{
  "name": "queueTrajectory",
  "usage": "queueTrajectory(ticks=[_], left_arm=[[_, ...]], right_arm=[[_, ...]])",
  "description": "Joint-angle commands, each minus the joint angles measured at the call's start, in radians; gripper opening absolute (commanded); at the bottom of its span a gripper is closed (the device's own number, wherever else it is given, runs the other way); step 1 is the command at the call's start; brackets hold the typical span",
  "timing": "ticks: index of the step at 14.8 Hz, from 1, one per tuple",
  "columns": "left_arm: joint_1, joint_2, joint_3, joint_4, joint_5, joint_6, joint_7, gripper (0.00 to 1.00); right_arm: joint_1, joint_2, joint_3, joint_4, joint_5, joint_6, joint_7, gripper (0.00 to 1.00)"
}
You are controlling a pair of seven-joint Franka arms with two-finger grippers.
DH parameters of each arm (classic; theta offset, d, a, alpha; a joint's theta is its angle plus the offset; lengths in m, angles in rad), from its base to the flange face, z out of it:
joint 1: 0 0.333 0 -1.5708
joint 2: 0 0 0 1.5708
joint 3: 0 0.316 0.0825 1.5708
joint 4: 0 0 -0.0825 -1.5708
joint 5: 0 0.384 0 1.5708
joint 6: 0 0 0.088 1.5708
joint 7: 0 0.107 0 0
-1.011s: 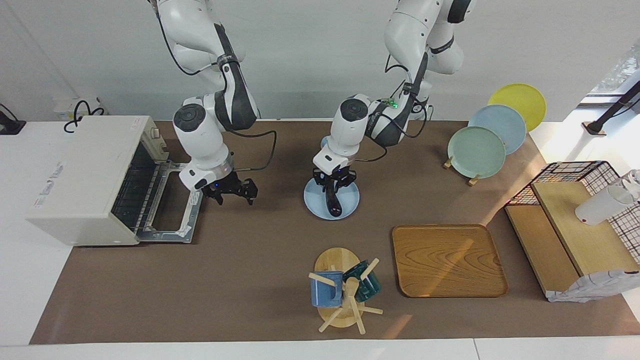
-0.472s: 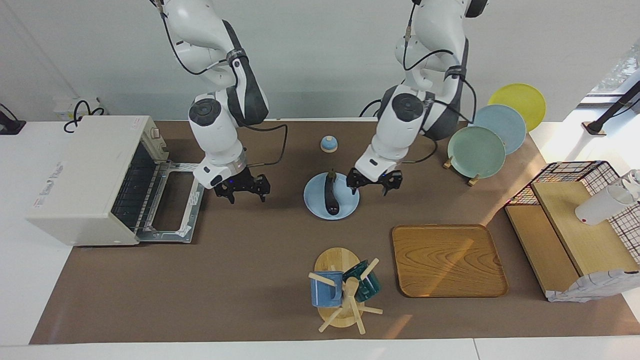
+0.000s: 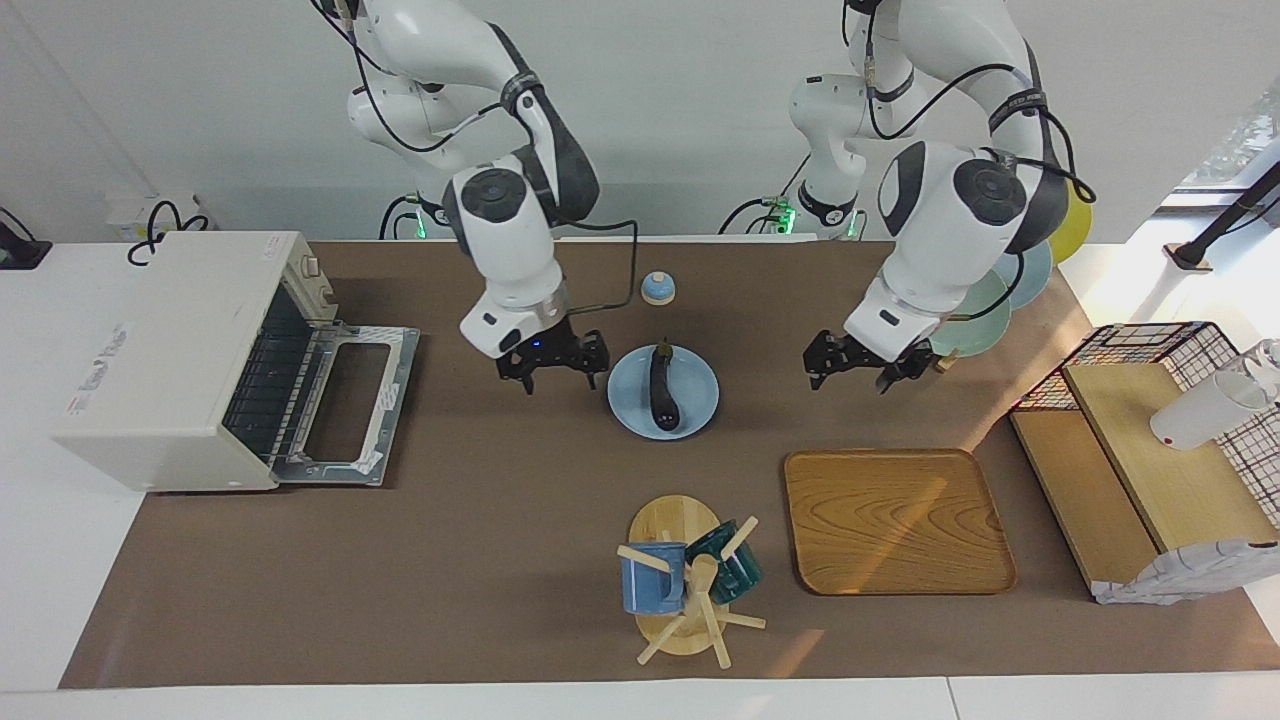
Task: Put eggplant into oven
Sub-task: 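Grasp the eggplant with the right gripper while the left gripper withdraws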
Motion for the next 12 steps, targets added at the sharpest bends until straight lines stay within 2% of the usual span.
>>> queueTrajectory(ticks=[1, 2, 5, 7, 8, 10, 12], left_arm=[[0.021, -0.061, -0.007, -0.001, 0.037, -0.07, 0.018, 1.0], [0.039, -0.074, -0.009, -0.001, 0.037, -0.085, 0.038, 1.0], [0.065, -0.1, -0.009, -0.003, 0.037, -0.108, 0.072, 1.0], [0.074, -0.104, -0.007, -0.003, 0.037, -0.108, 0.09, 1.0], [0.082, -0.104, -0.009, -0.004, 0.037, -0.108, 0.091, 1.0], [0.082, -0.106, -0.009, -0.009, 0.037, -0.108, 0.089, 1.0], [0.082, -0.111, -0.009, -0.009, 0.037, -0.114, 0.087, 1.0]], right_arm=[[0.113, 0.19, -0.005, 0.218, -0.058, -0.032, 0.123, 1.0], [0.141, 0.196, -0.006, 0.217, -0.058, 0.023, 0.163, 1.0], [0.176, 0.227, -0.005, 0.195, -0.103, 0.074, 0.196, 1.0], [0.178, 0.226, -0.005, 0.142, -0.133, 0.117, 0.193, 1.0], [0.178, 0.226, -0.005, 0.117, -0.134, 0.133, 0.194, 0.97], [0.179, 0.213, -0.005, 0.06, -0.134, 0.17, 0.194, 0.83], [0.181, 0.21, -0.005, 0.052, -0.133, 0.175, 0.194, 0.79]])
